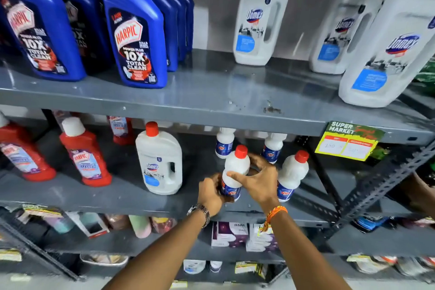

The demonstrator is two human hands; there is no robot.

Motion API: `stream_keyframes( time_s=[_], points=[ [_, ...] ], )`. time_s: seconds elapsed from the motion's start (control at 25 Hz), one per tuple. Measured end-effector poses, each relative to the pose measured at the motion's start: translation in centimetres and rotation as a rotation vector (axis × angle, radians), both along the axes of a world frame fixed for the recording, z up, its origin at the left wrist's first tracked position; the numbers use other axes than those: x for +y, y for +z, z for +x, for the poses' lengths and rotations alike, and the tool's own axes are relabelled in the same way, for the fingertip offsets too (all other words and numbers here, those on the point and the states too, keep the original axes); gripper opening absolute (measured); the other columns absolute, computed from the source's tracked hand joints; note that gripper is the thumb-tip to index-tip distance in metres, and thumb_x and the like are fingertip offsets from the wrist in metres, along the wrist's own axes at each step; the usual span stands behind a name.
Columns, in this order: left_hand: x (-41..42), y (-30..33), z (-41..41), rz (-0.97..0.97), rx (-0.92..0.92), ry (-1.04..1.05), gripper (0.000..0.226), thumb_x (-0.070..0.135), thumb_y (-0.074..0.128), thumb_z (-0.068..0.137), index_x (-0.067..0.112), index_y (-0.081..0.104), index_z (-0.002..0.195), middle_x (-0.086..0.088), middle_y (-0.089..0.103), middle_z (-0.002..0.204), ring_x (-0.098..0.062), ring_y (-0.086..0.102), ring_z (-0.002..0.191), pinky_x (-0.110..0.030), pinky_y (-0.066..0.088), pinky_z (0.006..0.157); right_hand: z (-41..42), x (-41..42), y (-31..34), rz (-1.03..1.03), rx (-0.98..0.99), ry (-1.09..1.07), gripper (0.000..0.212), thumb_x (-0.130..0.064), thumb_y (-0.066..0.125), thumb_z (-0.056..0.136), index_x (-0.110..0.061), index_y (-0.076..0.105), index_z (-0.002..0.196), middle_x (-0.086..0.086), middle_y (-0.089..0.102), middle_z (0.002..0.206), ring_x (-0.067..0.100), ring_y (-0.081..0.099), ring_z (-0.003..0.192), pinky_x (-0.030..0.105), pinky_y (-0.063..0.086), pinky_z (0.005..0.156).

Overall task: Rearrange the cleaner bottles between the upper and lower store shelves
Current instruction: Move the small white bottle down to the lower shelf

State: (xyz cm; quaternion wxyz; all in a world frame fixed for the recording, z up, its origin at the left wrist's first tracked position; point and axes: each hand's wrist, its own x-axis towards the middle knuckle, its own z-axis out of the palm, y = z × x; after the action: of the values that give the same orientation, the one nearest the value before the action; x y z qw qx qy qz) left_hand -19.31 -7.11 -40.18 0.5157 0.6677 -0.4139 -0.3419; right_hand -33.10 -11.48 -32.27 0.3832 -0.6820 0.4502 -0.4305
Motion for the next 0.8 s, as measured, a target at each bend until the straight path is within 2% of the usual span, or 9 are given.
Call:
stream_keyframes(
  time_s=[0.08,0.2,0.24,0.32,0.48,0.64,0.72,0.8],
  points=[
    [-1.0,-1.2,0.1,0.013,-0.021,0.009,0.056,-0.005,0.092,0.06,0.006,0.073,0.111,-0.001,0.079,0.101,-0.014,0.073,0.092,-0.019,0.063,0.06,0.2,-0.6,-0.5,0.003,0.035,-0.014,0.066,-0.027,0.098,0.052,-0.018,0.072,0.112,-0.01,0.076,0.103,0.0,0.073,0.094,0.029,0.062,0.085],
    [-1.4,-2.4,0.5,0.054,-0.004,0.03,0.058,0.001,0.092,0.061,0.011,0.073,0.114,-0.007,0.08,0.109,-0.02,0.076,0.099,-0.042,0.068,0.071,0.2,-1.3,-1.3,0.015,0.089,-0.025,0.071,-0.034,0.097,0.051,-0.016,0.071,0.115,-0.002,0.077,0.109,0.008,0.073,0.097,0.034,0.063,0.085],
    [-1.5,-2.6,0.6,0.05,-0.005,0.036,0.061,0.004,0.094,0.059,0.012,0.072,0.116,-0.007,0.08,0.111,-0.019,0.076,0.099,-0.042,0.068,0.076,0.4,-1.2,-1.2,0.022,0.11,-0.026,0.072,-0.036,0.097,0.051,-0.016,0.071,0.115,-0.001,0.077,0.11,0.009,0.073,0.097,0.035,0.063,0.086],
    [-1.8,-3.1,0.8,0.035,-0.037,0.029,0.067,0.006,0.096,0.056,0.012,0.072,0.118,-0.004,0.08,0.11,-0.016,0.076,0.099,-0.037,0.066,0.084,0.7,-1.3,-1.1,0.037,0.146,-0.019,0.074,-0.041,0.095,0.051,-0.018,0.069,0.117,-0.003,0.076,0.111,0.01,0.072,0.098,0.036,0.063,0.088],
    [-1.6,-3.1,0.7,0.011,-0.076,-0.009,0.068,0.008,0.095,0.059,0.012,0.069,0.122,-0.002,0.079,0.114,-0.014,0.074,0.103,-0.033,0.063,0.091,0.6,-1.2,-1.0,0.046,0.202,-0.007,0.079,-0.052,0.091,0.05,-0.027,0.062,0.119,-0.005,0.072,0.115,0.014,0.069,0.106,0.04,0.061,0.092],
    [1.1,-2.3,1.9,-0.01,-0.141,-0.019,0.071,0.003,0.09,0.065,0.016,0.065,0.131,0.005,0.072,0.122,-0.01,0.069,0.112,-0.024,0.054,0.1,0.2,-0.7,0.4,0.051,0.244,0.041,0.081,-0.039,0.094,0.056,-0.021,0.057,0.126,-0.003,0.069,0.123,0.016,0.067,0.109,0.044,0.058,0.096],
    [3.6,-2.4,4.4,-0.008,-0.148,0.075,0.058,-0.004,0.088,0.067,0.014,0.07,0.119,-0.002,0.076,0.113,-0.019,0.074,0.107,-0.017,0.056,0.092,0.3,-0.5,2.0,0.042,0.236,0.078,0.094,-0.043,0.095,0.053,-0.025,0.05,0.134,-0.002,0.064,0.134,0.018,0.063,0.12,0.043,0.053,0.104],
    [6.3,-2.0,7.7,0.001,-0.136,0.233,0.042,-0.007,0.089,0.066,0.02,0.072,0.093,-0.002,0.077,0.089,-0.025,0.076,0.089,-0.01,0.058,0.075,1.5,-0.5,3.7,-0.028,0.211,0.057,0.097,-0.055,0.092,0.049,-0.031,0.049,0.133,-0.002,0.063,0.135,0.019,0.061,0.123,0.041,0.052,0.104]
  ],
)
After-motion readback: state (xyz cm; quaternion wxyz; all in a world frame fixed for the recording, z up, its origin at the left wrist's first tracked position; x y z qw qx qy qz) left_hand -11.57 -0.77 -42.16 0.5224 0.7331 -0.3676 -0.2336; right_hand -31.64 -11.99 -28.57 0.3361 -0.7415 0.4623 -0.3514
